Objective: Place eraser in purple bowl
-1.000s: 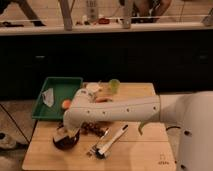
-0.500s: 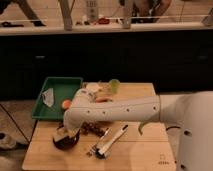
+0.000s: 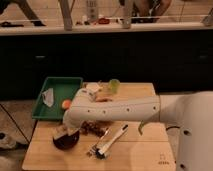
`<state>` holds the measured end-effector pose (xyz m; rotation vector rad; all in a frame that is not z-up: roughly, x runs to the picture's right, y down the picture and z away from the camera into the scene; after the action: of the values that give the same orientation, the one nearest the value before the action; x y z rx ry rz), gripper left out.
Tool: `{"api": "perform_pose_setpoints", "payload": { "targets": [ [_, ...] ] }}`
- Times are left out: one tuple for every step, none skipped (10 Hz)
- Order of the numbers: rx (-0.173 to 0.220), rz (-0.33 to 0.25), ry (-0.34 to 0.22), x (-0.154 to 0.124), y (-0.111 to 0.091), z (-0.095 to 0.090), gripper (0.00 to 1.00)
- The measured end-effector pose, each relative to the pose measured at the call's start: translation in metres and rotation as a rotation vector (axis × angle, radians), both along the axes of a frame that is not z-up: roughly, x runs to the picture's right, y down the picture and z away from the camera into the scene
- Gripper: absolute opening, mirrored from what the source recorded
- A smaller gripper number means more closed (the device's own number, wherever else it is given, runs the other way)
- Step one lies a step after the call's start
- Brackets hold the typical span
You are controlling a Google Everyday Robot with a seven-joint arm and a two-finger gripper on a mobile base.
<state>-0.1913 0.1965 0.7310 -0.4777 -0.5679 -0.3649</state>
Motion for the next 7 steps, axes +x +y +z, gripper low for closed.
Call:
{"api": "perform_pose_setpoints", "payload": {
  "targets": [
    [-0.001, -0.001, -0.003, -0.0003, 0.0002, 0.0003, 0.80],
    [-0.002, -0.003, -0.004, -0.0002, 0.0006, 0.0008, 0.80],
    [-0.003, -0.004, -0.007, -0.0006, 0.0006, 0.0009, 0.80],
    [-0.004, -0.006, -0.009, -0.0008, 0.0008, 0.0011, 0.80],
    [-0.004, -0.008, -0.011, -0.0010, 0.0009, 0.0012, 0.80],
    [-0.005, -0.010, -0.012, -0.0010, 0.0011, 0.0011, 0.80],
    [-0.007, -0.012, -0.013, -0.0008, 0.0009, 0.0007, 0.80]
  ]
}}
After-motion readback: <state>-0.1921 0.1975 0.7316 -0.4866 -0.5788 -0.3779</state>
